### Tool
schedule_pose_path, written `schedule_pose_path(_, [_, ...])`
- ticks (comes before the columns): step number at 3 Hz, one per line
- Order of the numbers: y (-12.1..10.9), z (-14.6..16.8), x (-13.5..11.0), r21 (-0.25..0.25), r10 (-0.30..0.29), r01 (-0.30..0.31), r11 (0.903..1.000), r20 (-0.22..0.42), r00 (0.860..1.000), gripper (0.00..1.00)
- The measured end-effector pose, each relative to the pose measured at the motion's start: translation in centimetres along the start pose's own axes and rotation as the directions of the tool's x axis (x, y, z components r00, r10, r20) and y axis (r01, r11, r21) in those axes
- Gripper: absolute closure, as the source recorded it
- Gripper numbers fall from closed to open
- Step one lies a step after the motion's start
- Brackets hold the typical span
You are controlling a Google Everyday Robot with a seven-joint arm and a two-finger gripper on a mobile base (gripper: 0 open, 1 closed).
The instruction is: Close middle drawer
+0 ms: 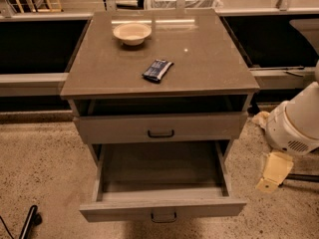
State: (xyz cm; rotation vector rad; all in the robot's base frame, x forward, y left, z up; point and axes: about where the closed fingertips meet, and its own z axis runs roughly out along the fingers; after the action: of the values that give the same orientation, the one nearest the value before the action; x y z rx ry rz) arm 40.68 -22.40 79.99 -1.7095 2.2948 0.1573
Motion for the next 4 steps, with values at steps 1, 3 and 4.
schedule_pose_path(1, [0.1, -0.1, 0.0, -0.001, -0.001, 0.001, 1.0, 0.0, 1.0, 0.0])
schedule_pose_path(3, [0.0, 12.4, 1.2, -0.065, -0.072, 0.082, 0.9945, 0.138, 0.988, 0.0])
schedule_pose_path(4, [0.2, 17.4, 1.3, -0.062, -0.13, 0.146, 0.9873, 0.209, 0.969, 0.0])
